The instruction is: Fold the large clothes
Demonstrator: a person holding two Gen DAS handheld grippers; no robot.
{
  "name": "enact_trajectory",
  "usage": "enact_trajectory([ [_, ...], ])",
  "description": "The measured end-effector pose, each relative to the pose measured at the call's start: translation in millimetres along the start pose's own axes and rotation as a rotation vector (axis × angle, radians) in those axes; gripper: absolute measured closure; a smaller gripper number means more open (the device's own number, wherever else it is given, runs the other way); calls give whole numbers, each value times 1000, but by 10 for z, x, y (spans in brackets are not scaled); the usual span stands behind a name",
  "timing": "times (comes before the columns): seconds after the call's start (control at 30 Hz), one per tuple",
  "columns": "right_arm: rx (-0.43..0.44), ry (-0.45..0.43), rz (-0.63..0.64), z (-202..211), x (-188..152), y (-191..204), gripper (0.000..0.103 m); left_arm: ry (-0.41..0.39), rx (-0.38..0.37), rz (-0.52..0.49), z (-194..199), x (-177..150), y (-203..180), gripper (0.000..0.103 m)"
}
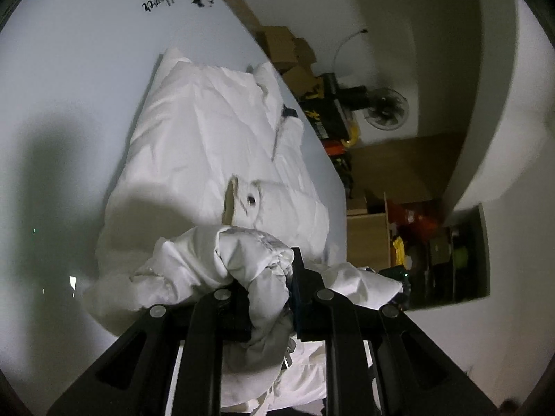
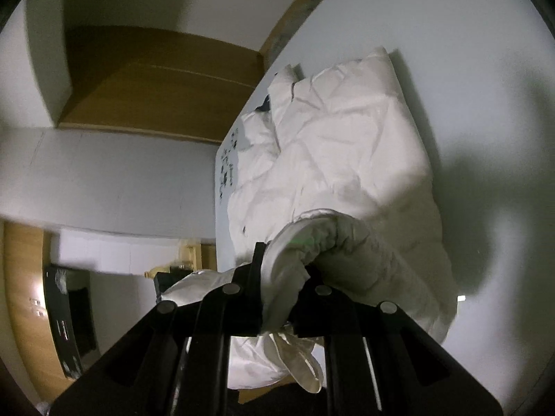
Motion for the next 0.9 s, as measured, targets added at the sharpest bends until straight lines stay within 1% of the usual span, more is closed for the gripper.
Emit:
enact_trajectory([
  [0.13,-20,12,-47,-166,377,-12,91,-2,23,48,-149,384,19,88],
  [0.2,-24,8,-73,-218,569,-9,91,-9,46,77,-269,671,46,88],
  [0.23,-26,7,-84,-247,674,-6,91,-11,54,84,-320,754,67,87],
  [0.33,-46,4,-113,-359,972,-11,91,-19,86,132,-539,1145,186,87],
  [0.47,-73,19,-176,-593,1343,-117,91,-14,136,181,-836,1525,400,87],
  [0.6,-84,43,-235,-825,1650,-260,91,-14,163,205,-1040,1810,535,87],
  [0.73,-87,51,-268,-1053,1909,-401,91,-21,178,193,-1193,2034,646,86],
  [0.83,-105,57,-291,-1233,1973,-535,90,-11,207,209,-1312,2111,837,84],
  [0.9,-107,57,-273,-1298,1980,-563,90,-8,184,234,-1365,2159,960,84],
])
Point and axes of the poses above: each gripper's, at about its wrist camera, not at the fingertips, and z roughly against the way its jaws point, y to its left, x to its top, the point moved 9 cm from there along -z, roughly the way its jaws point, and after that the axes turned 9 degrees about -x, right-handed, at the moved point
